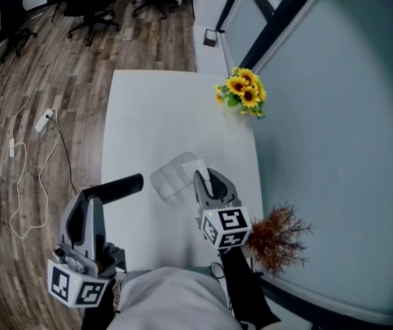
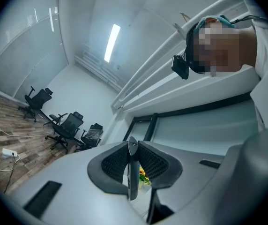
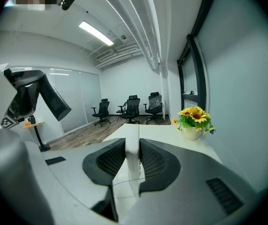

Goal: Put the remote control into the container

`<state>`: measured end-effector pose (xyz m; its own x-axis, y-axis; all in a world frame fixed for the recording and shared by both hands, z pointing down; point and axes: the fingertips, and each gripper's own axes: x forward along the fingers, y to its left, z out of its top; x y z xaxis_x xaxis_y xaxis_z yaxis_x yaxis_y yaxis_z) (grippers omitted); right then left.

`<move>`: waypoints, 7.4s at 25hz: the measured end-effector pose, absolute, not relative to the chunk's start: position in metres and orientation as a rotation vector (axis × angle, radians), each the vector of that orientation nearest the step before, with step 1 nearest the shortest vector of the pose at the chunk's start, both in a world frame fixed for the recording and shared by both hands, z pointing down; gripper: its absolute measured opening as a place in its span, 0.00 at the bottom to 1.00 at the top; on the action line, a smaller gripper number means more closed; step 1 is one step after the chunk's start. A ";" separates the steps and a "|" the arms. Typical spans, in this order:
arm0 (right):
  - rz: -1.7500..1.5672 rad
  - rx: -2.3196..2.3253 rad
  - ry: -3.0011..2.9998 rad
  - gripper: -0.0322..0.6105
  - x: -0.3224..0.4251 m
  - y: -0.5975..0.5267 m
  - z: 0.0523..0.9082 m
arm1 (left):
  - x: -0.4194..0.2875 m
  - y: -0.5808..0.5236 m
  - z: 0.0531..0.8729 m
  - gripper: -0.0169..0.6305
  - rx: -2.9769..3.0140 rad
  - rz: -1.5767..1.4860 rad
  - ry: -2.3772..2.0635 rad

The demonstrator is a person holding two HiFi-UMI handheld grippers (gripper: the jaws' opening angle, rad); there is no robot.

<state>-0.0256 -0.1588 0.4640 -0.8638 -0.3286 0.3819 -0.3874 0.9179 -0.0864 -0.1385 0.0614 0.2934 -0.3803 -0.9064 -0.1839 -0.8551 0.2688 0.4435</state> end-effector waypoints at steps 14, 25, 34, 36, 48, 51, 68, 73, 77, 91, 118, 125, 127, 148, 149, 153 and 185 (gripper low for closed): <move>0.233 0.516 -2.698 0.19 -0.028 -0.160 0.472 | -0.140 0.060 0.296 0.14 1.678 -0.731 -2.412; 0.238 0.502 -2.665 0.19 -0.030 -0.160 0.484 | -0.141 0.058 0.299 0.14 1.674 -0.730 -2.406; 0.238 0.496 -2.646 0.19 -0.030 -0.160 0.492 | -0.141 0.056 0.300 0.14 1.675 -0.726 -2.399; 0.236 0.493 -2.635 0.19 -0.031 -0.160 0.495 | -0.141 0.056 0.301 0.14 1.674 -0.727 -2.399; 0.237 0.484 -2.592 0.19 -0.033 -0.160 0.509 | -0.143 0.055 0.302 0.14 1.672 -0.730 -2.393; 0.239 0.485 -2.589 0.19 -0.033 -0.160 0.509 | -0.143 0.055 0.302 0.14 1.672 -0.731 -2.390; 0.275 0.521 -2.682 0.19 -0.033 -0.165 0.469 | -0.144 0.058 0.299 0.14 1.675 -0.819 -2.360; 0.348 0.660 -2.797 0.19 -0.015 -0.179 0.420 | -0.142 0.058 0.294 0.14 1.690 -0.837 -2.366; 0.343 0.748 -2.843 0.19 -0.001 -0.187 0.395 | -0.140 0.060 0.292 0.14 1.694 -0.842 -2.379; 0.323 0.803 -2.864 0.19 0.013 -0.187 0.381 | -0.134 0.064 0.290 0.14 1.693 -0.808 -2.398; 0.318 0.758 -2.894 0.16 0.017 -0.176 0.381 | -0.124 0.026 0.313 0.14 1.791 -0.747 -2.282; 0.299 0.780 -2.879 0.08 0.019 -0.174 0.381 | -0.118 -0.011 0.353 0.14 1.889 -0.609 -2.219; 0.277 0.785 -2.876 0.07 0.020 -0.175 0.382 | -0.117 -0.020 0.361 0.14 1.906 -0.572 -2.203; 0.245 0.745 -2.870 0.06 0.012 -0.166 0.378 | -0.115 -0.063 0.408 0.14 1.907 -0.408 -2.146; 0.249 0.744 -2.869 0.06 0.012 -0.166 0.378 | -0.115 -0.064 0.409 0.14 1.906 -0.404 -2.143; 0.245 0.757 -2.871 0.06 0.014 -0.169 0.381 | -0.113 -0.071 0.415 0.14 1.904 -0.390 -2.133; 0.261 0.771 -2.851 0.06 0.017 -0.172 0.384 | -0.107 -0.089 0.447 0.14 1.900 -0.269 -2.085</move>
<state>0.0166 -0.1716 0.3844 -0.8501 -0.4808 0.2147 -0.5118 0.8504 -0.1219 -0.1070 -0.0887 0.4472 -0.0750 -0.9923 0.0988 -0.9348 0.1045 0.3394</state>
